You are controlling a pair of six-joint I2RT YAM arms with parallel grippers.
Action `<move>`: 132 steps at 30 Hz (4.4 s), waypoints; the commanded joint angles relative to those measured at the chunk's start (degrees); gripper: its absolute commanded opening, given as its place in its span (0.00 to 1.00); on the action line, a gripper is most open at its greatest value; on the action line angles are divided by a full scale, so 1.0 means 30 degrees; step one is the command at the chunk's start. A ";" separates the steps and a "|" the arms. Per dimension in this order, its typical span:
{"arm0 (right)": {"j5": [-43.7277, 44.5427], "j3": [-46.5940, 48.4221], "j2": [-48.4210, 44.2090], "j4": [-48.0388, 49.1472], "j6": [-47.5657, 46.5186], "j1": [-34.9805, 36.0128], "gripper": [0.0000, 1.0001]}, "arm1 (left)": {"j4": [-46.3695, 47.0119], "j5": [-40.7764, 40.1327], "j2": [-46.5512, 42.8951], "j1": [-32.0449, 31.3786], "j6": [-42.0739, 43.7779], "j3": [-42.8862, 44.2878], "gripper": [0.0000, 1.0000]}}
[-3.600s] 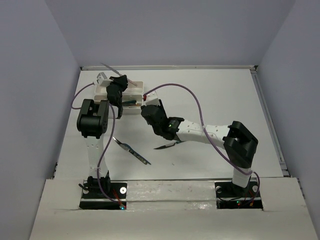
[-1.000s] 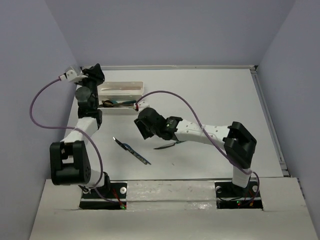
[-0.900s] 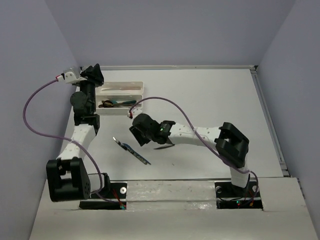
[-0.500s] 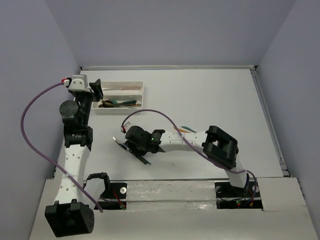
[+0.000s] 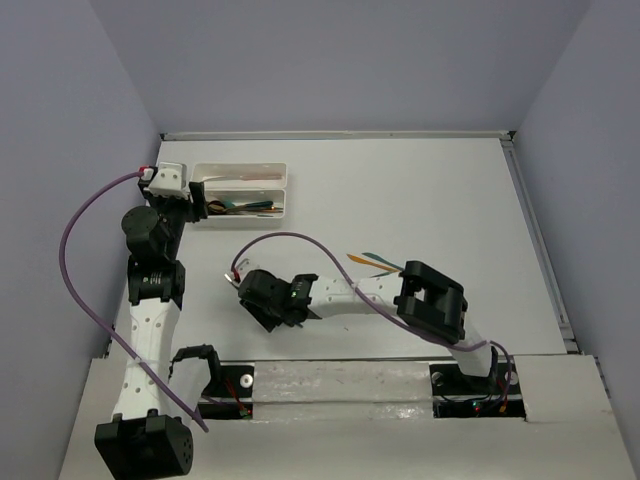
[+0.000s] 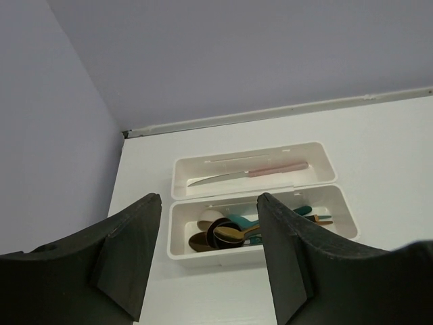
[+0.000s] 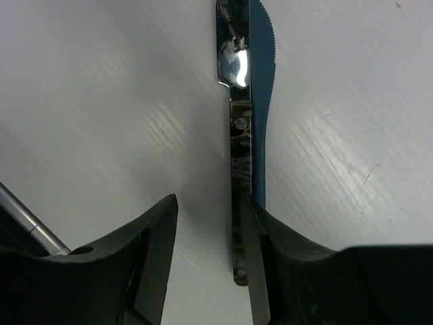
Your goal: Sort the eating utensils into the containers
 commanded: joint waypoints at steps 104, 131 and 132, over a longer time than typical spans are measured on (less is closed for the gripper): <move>0.3251 1.8127 0.9778 1.0491 -2.9802 -0.6634 0.00 | 0.1136 -0.2971 0.0136 0.2073 -0.0212 0.0530 0.79; -0.2086 2.0273 1.3883 1.1787 -2.5000 -0.8390 0.00 | 0.0140 -0.1066 0.0810 0.2542 -0.0183 0.0999 0.79; -0.2056 2.0273 1.3942 1.1553 -2.4854 -0.8391 0.00 | 0.0140 -0.1036 0.0782 0.2513 -0.0183 0.0999 0.79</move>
